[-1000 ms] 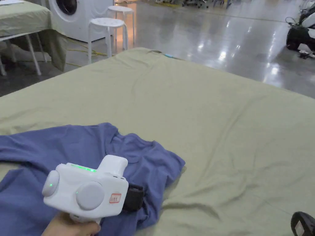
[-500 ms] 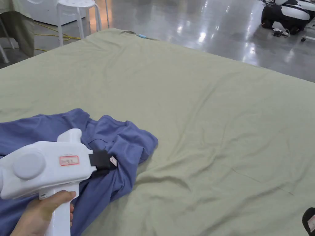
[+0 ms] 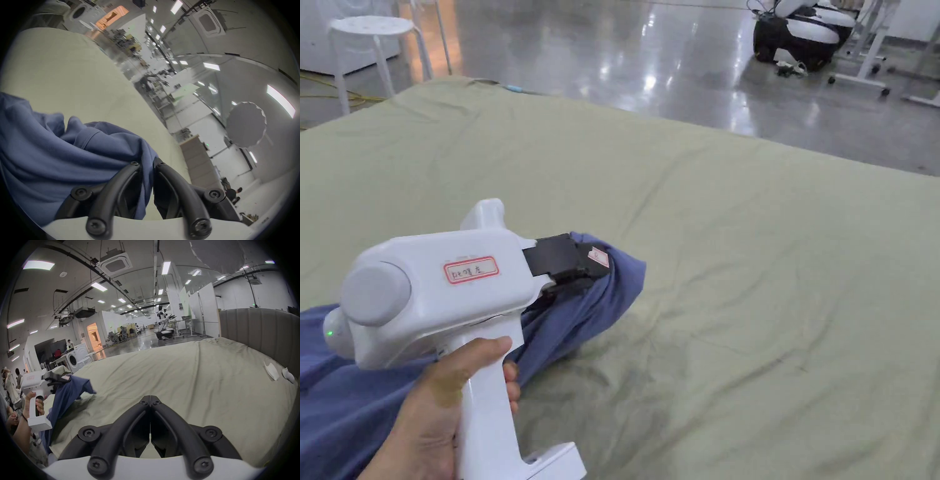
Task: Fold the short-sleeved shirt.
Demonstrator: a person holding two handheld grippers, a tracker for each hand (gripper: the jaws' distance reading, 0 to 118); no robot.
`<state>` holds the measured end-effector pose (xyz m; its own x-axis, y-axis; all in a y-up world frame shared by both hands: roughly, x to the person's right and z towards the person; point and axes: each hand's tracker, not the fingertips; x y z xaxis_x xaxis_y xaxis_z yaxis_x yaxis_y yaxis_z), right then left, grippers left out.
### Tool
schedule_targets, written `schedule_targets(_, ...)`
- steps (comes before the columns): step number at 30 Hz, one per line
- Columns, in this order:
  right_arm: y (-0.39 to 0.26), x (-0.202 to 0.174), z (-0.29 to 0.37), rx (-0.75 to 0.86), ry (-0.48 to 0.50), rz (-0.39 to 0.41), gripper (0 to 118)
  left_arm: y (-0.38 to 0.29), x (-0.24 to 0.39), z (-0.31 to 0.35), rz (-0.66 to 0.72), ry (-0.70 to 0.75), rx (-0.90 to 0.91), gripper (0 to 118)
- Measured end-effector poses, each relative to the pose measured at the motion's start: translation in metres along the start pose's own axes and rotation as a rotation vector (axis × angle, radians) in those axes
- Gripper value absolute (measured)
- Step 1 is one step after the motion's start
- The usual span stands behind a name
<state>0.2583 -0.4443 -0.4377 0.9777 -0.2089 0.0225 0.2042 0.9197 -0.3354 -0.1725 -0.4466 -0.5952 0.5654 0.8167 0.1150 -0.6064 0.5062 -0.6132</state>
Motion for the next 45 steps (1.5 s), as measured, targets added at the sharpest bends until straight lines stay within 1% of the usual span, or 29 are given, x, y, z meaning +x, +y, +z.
schedule_targets(3,0.001,0.022,0.018,0.022,-0.045,-0.023,2,-0.019,0.047,-0.048,-0.065,-0.069,-0.071,13)
schedule_targets(5,0.002,0.037,0.029,0.038,-0.098,-0.017,2,-0.04,0.078,-0.077,-0.12,-0.117,-0.126,13)
schedule_targets(7,0.003,0.052,0.04,0.056,-0.15,-0.01,2,-0.071,0.114,-0.102,-0.167,-0.197,-0.214,13)
schedule_targets(9,0.005,0.066,0.049,0.064,-0.183,-0.013,2,-0.105,0.145,-0.119,-0.196,-0.281,-0.304,13)
schedule_targets(13,0.006,0.09,0.062,0.091,-0.26,-0.031,2,-0.182,0.192,-0.143,-0.215,-0.429,-0.531,13)
schedule_targets(15,0.004,0.099,0.067,0.096,-0.292,-0.046,2,-0.219,0.205,-0.149,-0.259,-0.434,-0.619,13)
schedule_targets(17,0.001,0.109,0.071,0.094,-0.312,-0.066,2,-0.258,0.208,-0.152,-0.351,-0.4,-0.71,13)
schedule_targets(21,-0.007,0.124,0.072,0.059,-0.336,-0.095,2,-0.323,0.183,-0.157,-0.514,-0.272,-0.86,13)
schedule_targets(24,-0.011,0.128,0.07,0.022,-0.354,-0.104,2,-0.349,0.156,-0.164,-0.537,-0.179,-0.912,13)
schedule_targets(26,-0.011,0.127,0.07,0.01,-0.35,-0.113,2,-0.35,0.146,-0.166,-0.527,-0.189,-0.911,13)
schedule_targets(27,-0.011,0.127,0.07,0.005,-0.343,-0.117,2,-0.346,0.145,-0.163,-0.52,-0.24,-0.894,13)
schedule_targets(28,-0.011,0.126,0.07,0.002,-0.335,-0.118,2,-0.343,0.15,-0.16,-0.54,-0.25,-0.887,16)
schedule_targets(29,-0.011,0.126,0.07,0.001,-0.327,-0.116,3,-0.34,0.154,-0.156,-0.561,-0.247,-0.882,28)
schedule_targets(30,-0.011,0.125,0.07,0.002,-0.318,-0.111,4,-0.336,0.158,-0.15,-0.573,-0.246,-0.869,60)
schedule_targets(31,-0.011,0.125,0.071,0.009,-0.31,-0.104,7,-0.331,0.16,-0.139,-0.59,-0.239,-0.832,80)
schedule_targets(32,-0.026,0.084,0.089,0.021,-0.301,-0.093,17,-0.325,0.161,-0.129,-0.592,-0.242,-0.809,82)
schedule_targets(33,-0.028,0.074,0.094,0.035,-0.285,-0.08,37,-0.315,0.161,-0.116,-0.595,-0.257,-0.782,82)
schedule_targets(34,-0.027,0.072,0.094,0.045,-0.272,-0.065,55,-0.304,0.159,-0.101,-0.599,-0.267,-0.764,82)
schedule_targets(35,-0.026,0.07,0.094,0.05,-0.261,-0.052,61,-0.295,0.157,-0.088,-0.616,-0.254,-0.726,82)
schedule_targets(37,-0.023,0.052,0.092,0.035,-0.225,-0.017,68,-0.271,0.149,-0.051,-0.672,-0.189,-0.598,82)
schedule_targets(38,-0.023,0.047,0.091,0.03,-0.204,0.002,69,-0.26,0.141,-0.034,-0.686,-0.158,-0.544,81)
schedule_targets(39,-0.023,0.042,0.09,0.025,-0.196,0.017,69,-0.248,0.13,-0.014,-0.681,-0.11,-0.481,69)
schedule_targets(40,-0.023,0.036,0.087,0.013,-0.192,0.037,66,-0.236,0.12,0.005,-0.661,-0.037,-0.432,35)
schedule_targets(41,-0.024,0.03,0.085,-0.006,-0.185,0.069,52,-0.227,0.112,0.017,-0.642,0.055,-0.382,0)
schedule_targets(42,-0.025,0.024,0.082,-0.006,-0.199,0.1,10,-0.217,0.101,0.039,-0.598,0.174,-0.318,0)
schedule_targets(43,-0.028,0.019,0.079,0.014,-0.274,0.121,3,-0.206,0.09,0.057,-0.561,0.222,-0.283,0)
schedule_targets(45,-0.033,0.007,0.079,-0.02,-0.189,0.093,3,-0.192,0.071,0.087,-0.463,0.296,-0.192,0)
